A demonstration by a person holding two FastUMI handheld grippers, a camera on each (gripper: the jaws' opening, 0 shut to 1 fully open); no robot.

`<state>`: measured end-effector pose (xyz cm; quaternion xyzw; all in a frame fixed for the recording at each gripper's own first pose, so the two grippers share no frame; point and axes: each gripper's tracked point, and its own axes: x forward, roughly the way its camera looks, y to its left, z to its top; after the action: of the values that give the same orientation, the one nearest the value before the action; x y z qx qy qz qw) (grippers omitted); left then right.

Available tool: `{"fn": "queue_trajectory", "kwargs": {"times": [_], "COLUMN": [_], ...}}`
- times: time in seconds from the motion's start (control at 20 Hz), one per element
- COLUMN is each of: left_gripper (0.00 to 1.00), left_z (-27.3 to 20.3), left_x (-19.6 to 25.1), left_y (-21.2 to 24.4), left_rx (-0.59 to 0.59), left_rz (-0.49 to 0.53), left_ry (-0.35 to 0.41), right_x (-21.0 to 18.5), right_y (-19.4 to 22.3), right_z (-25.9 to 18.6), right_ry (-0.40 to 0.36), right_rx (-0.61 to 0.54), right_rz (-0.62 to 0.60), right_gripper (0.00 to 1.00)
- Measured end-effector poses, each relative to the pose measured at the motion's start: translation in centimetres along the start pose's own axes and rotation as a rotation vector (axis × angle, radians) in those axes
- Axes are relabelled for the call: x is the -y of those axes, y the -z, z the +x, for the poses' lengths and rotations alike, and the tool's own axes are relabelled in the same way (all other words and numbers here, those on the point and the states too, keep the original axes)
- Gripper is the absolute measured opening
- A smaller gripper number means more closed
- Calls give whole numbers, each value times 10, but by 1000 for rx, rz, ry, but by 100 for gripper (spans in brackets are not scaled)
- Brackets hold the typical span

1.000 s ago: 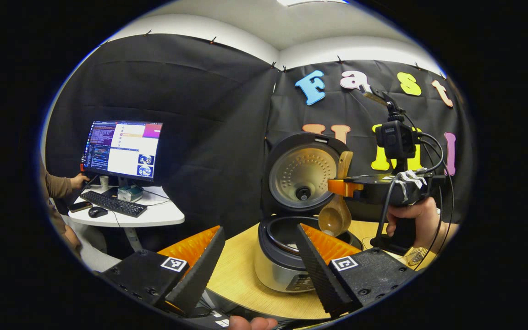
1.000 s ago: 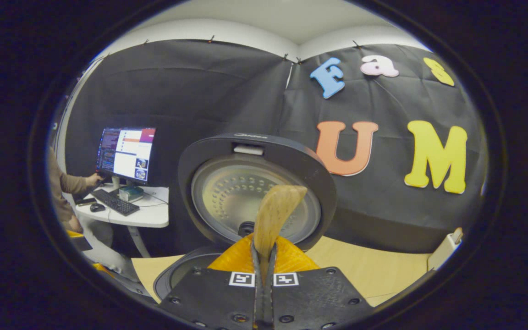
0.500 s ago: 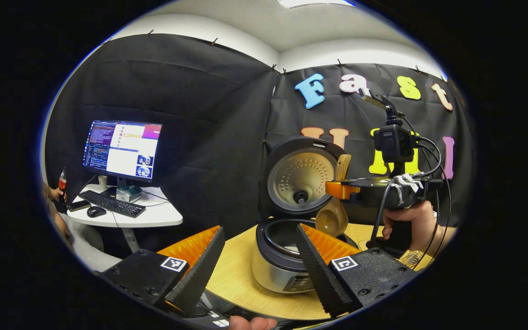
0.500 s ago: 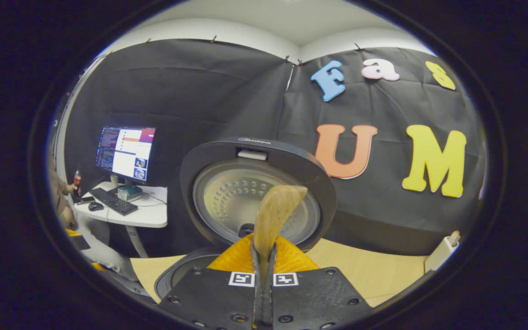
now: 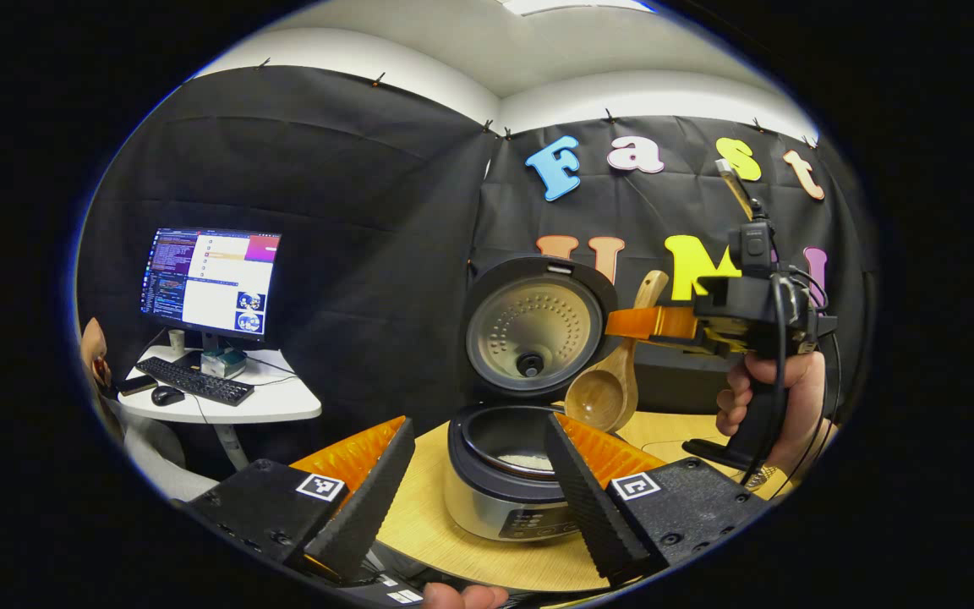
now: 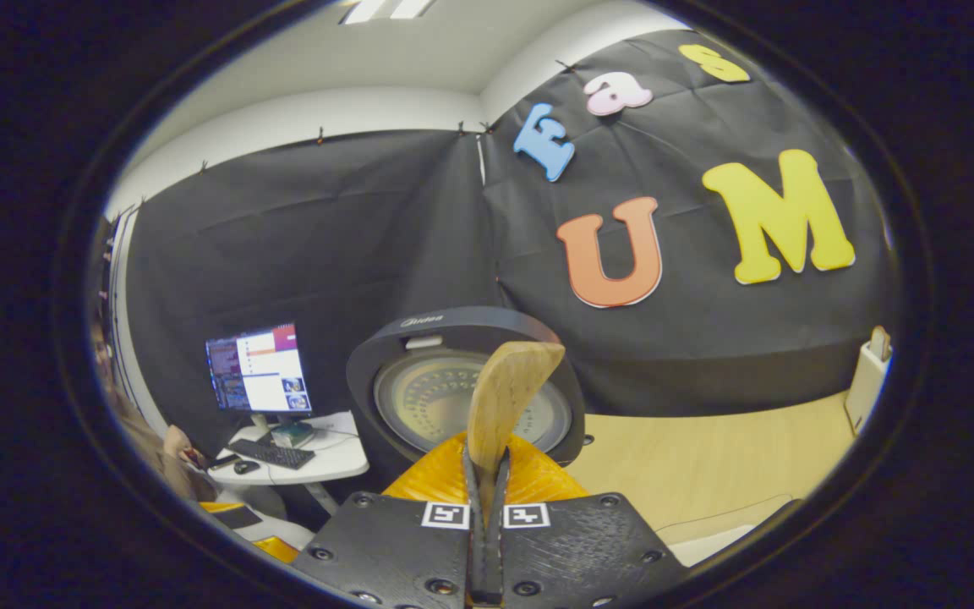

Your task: Close the left gripper, press the button to open the rice cooker; take a wooden spoon from the chopstick holder with the right hand, scoop a spoonful of rice and pour it into the rice cooker, then put the wooden spoon back into the chopstick holder.

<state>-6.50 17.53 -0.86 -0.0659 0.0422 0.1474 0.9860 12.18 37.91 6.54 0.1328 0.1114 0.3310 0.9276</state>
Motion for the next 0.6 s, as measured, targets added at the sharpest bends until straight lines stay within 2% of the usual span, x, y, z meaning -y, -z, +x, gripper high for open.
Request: {"fn": "queue_trajectory", "kwargs": {"times": [0.25,0.6], "left_gripper": [98,98], "left_z": [1,0], "left_x": [20,59], "left_y": [1,1], "left_rx": [-1,14], "left_rz": [27,82], "left_ry": [28,96], "right_x": [52,174], "right_y": [-27,-50], "right_z": [-47,-152], "right_ry": [46,250], "right_rx": [43,142], "right_rz": [64,179], "right_gripper": [0,0]}}
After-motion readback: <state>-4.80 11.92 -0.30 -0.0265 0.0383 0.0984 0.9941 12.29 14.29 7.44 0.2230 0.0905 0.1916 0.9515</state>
